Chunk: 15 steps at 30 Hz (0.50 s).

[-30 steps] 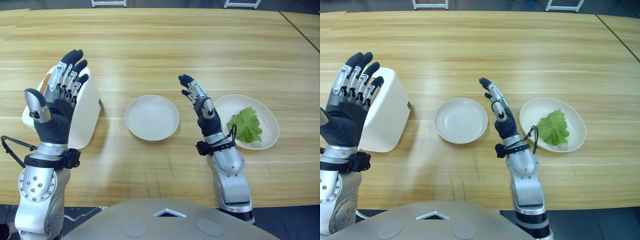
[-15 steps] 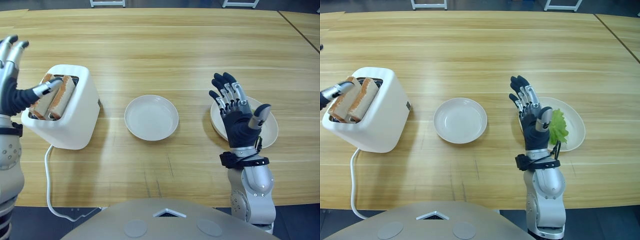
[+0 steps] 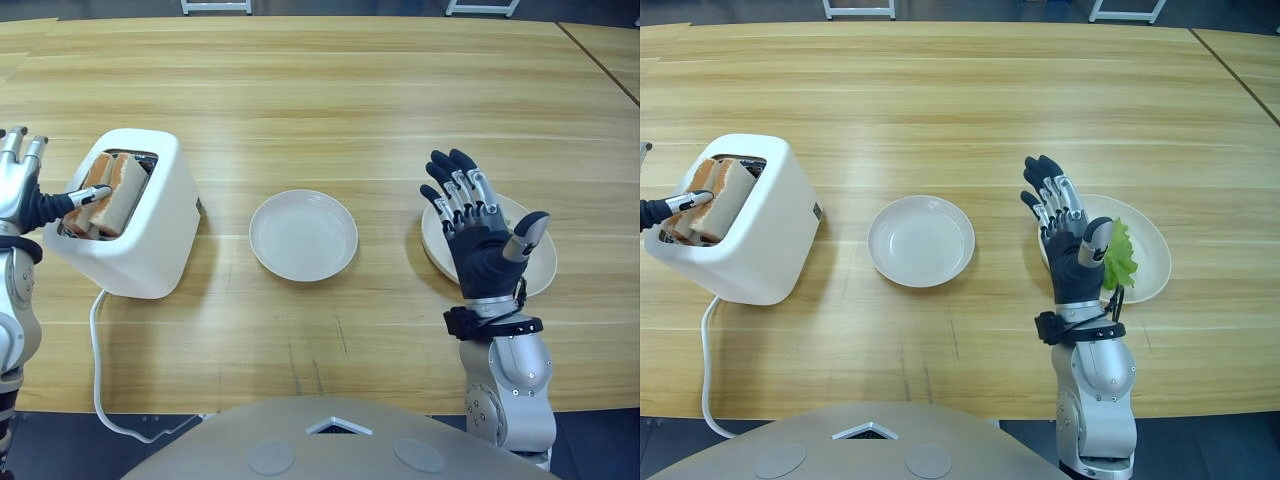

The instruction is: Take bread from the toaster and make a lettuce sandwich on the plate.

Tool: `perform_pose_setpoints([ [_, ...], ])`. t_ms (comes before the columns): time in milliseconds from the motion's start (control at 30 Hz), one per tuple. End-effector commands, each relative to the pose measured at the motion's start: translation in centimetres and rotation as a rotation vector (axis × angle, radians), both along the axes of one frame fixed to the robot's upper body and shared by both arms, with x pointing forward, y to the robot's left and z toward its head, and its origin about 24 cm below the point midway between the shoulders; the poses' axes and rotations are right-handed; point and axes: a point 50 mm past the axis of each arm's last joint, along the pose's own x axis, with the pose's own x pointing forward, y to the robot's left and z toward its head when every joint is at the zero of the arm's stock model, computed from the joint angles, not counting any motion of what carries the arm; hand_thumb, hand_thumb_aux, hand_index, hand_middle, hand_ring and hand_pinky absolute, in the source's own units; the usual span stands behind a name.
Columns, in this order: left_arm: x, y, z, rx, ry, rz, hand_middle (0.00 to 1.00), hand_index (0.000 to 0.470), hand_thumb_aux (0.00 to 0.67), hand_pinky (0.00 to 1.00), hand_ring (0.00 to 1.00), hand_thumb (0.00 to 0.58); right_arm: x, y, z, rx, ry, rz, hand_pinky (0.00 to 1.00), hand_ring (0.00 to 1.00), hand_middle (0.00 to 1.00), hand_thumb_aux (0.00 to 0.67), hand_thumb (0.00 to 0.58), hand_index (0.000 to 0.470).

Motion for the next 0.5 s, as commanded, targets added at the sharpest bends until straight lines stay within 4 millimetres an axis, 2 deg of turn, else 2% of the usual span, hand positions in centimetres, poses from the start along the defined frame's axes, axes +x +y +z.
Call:
perform_pose_setpoints([
  [33,-0.1,0.0,0.7,-0.018,-0.030,-0.004,0.00,0.000,0.000,0.00,0.00,0.000,-0.1,0.1,-0.2,-0.012,0.011,0.002,0.00,0.00,0.00,0.000,0.000,0.000],
  [500,0.3,1.6,0.4,0.067,0.023,0.025,0.00,0.000,0.000,0.00,0.00,0.000,-0.1,0.2,-0.3,-0.027,0.015,0.002,0.00,0.00,0.00,0.000,0.000,0.000],
])
